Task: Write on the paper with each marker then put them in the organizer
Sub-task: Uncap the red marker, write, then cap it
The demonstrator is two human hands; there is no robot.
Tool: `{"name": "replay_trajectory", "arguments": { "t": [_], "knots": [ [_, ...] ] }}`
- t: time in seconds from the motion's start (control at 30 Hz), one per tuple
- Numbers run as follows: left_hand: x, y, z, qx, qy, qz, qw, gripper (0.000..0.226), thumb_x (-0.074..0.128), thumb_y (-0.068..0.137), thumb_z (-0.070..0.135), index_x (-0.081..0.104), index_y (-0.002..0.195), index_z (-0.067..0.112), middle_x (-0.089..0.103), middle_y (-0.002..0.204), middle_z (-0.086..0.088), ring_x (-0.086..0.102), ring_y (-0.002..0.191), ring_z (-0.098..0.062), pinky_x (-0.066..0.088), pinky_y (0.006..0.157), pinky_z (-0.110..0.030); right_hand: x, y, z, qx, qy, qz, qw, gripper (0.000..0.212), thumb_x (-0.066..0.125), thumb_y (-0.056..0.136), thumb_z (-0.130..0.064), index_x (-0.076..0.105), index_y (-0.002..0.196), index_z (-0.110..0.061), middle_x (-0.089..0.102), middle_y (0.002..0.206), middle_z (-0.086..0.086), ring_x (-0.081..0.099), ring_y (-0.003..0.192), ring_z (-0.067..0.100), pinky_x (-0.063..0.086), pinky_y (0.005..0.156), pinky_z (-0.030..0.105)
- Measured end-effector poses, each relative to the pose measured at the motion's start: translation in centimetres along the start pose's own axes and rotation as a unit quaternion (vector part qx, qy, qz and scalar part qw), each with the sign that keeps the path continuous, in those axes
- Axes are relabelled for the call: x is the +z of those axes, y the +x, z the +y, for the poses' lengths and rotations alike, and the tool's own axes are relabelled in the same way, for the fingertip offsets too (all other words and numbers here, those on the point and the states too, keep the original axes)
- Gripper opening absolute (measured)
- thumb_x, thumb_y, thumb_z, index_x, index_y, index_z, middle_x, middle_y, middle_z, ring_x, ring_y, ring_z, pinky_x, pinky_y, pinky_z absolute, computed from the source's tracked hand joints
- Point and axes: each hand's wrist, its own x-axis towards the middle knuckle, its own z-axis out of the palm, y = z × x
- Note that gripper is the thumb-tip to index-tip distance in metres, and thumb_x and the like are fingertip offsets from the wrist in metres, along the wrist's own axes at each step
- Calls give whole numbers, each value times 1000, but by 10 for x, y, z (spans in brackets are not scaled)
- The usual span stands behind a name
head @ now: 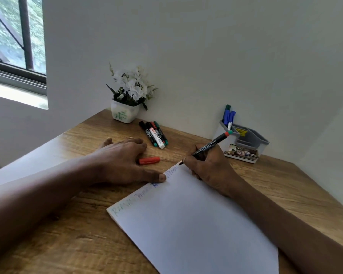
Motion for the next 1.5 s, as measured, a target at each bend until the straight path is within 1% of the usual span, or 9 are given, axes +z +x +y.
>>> {"name": "replay_trajectory", "arguments": {
  "t": [0.23,0.4,0.57,0.73,0.83,1.03,1.13,1.23,1.5],
  "knots": [
    [-3,-6,4,-3,-7,6,1000,120,41,57,95,33,156,27,19,168,8,20,153,-15,8,125,-53,-1,1,-2,-8,-32,-11,999,21,68,87,-12,63,81,8,56,58,8,50,52,13,43,51,27],
    [-2,-8,4,1,-6,14,1000,117,40,57,94,38,152,26,23,166,8,25,151,-15,10,125,-50,1,-1,-1,-6,-18,-24,1000,16,69,86,-11,65,82,3,59,60,6,52,55,12,44,53,28],
    [-3,-8,6,-5,-1,13,1000,116,43,61,93,32,156,27,19,168,8,22,153,-16,11,125,-50,-1,-2,-1,-24,-39,-15,999,16,69,86,-13,67,80,2,59,63,7,52,59,13,44,56,32],
    [-3,-9,7,-6,2,14,1000,113,43,61,92,35,154,28,23,167,8,25,151,-17,13,125,-50,0,-1,0,-17,-43,-5,999,17,69,86,-16,66,78,-1,57,60,1,51,58,11,44,54,28],
    [-3,-8,6,-6,3,16,1000,114,44,63,93,31,156,29,20,168,8,23,152,-17,13,125,-50,1,-2,0,-11,-31,-3,999,16,69,86,-15,67,80,-1,60,61,3,54,57,11,47,55,31],
    [-4,-10,9,-9,3,12,1000,116,43,61,91,29,158,28,20,168,7,23,152,-17,14,125,-50,1,-2,-1,-20,-46,2,999,17,70,86,-15,66,78,-1,59,61,4,53,56,9,46,54,28],
    [-4,-10,9,-12,5,10,1000,111,46,66,89,28,158,28,21,168,7,24,152,-18,14,125,-50,2,-2,-1,-23,-54,6,998,17,71,85,-16,66,77,-2,58,62,3,52,57,9,45,54,25],
    [-3,-9,9,-9,4,12,1000,107,48,70,88,29,157,28,21,167,7,24,152,-18,15,125,-49,2,-1,0,-22,-50,10,998,18,70,85,-16,64,75,-2,57,61,3,51,57,10,44,54,28],
    [-3,-9,6,-1,0,20,1000,111,43,63,92,36,153,28,26,166,8,26,150,-17,14,124,-49,2,-1,-1,-18,-49,20,998,18,70,85,-13,63,75,1,56,59,6,52,53,11,44,51,28]
  ]
}}
